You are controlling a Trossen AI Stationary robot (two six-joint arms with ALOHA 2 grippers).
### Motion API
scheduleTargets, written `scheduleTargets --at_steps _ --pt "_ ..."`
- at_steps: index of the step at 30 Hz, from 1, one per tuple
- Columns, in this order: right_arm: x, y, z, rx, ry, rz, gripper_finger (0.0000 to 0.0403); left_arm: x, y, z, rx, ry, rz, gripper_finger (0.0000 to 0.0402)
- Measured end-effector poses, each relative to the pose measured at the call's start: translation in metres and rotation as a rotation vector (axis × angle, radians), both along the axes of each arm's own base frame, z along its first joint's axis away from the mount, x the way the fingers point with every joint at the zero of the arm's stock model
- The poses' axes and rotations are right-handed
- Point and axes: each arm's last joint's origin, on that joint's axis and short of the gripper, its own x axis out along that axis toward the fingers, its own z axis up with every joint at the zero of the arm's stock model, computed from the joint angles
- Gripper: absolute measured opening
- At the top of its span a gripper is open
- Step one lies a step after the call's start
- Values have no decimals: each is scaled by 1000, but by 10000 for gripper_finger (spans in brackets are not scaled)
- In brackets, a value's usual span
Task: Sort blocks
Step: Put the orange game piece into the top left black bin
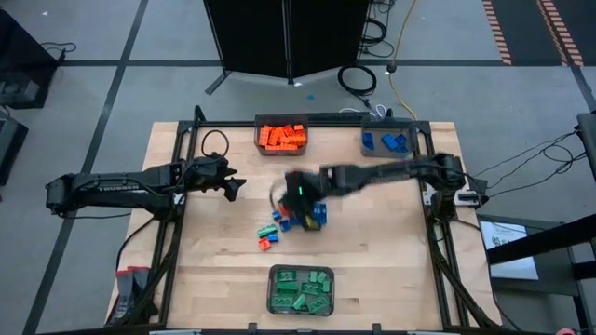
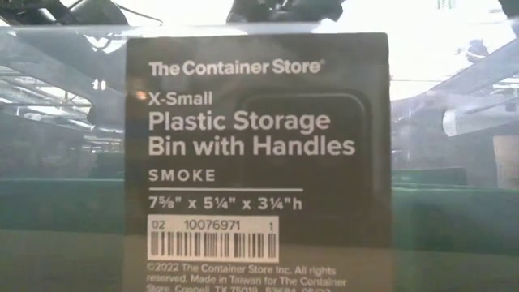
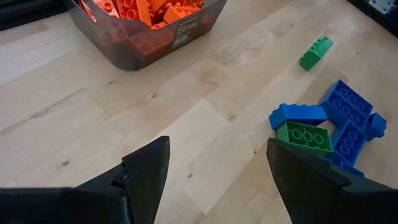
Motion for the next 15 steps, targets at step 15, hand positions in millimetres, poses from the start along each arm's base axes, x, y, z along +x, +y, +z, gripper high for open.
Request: scheduleTargets --at_steps 15 --pt "-28 -216 48 158 -339 -797 115 -1 0 -1 -11 3 27 270"
